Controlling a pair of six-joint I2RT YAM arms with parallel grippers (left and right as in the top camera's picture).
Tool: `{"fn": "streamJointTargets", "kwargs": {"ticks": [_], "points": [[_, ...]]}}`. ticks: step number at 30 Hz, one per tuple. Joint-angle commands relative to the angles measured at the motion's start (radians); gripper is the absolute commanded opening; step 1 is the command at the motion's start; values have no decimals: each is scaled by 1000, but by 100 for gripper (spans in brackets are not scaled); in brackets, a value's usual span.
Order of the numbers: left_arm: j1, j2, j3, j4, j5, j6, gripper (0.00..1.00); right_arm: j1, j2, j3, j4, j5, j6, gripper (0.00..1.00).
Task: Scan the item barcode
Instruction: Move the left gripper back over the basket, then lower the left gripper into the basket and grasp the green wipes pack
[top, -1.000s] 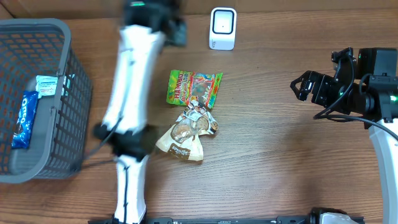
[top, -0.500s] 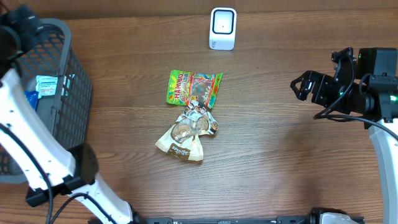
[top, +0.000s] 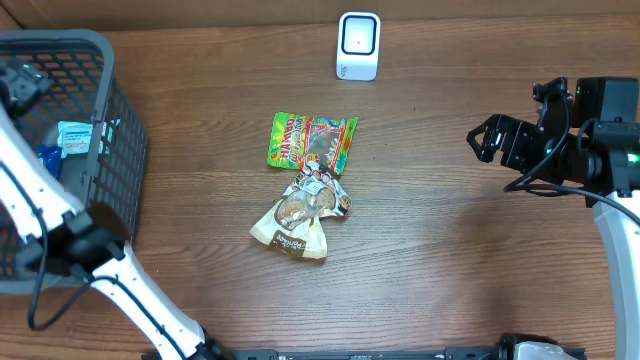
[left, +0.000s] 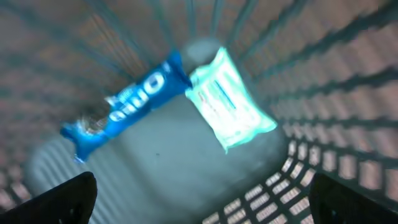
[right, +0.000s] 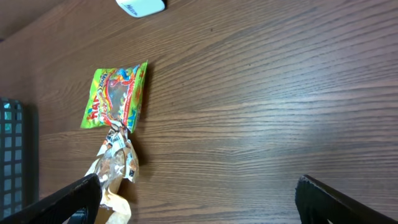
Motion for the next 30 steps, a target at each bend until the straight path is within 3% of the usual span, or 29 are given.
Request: {"fn": "streamJointTargets", "kwargs": {"ticks": [1, 9, 15, 30], "points": [[-5, 98, 10, 13, 16, -110, 100, 5, -2, 27, -5, -6, -4, 100], [-23, 220, 10, 71, 24, -189, 100, 5, -2, 27, -12, -6, 0, 100], [-46, 202, 16, 80, 79, -214, 98, 5, -2, 27, -11, -6, 0, 100], [-89, -127, 26, -21, 53, -195, 100, 5, -2, 27, -15, -6, 0, 100]]}}
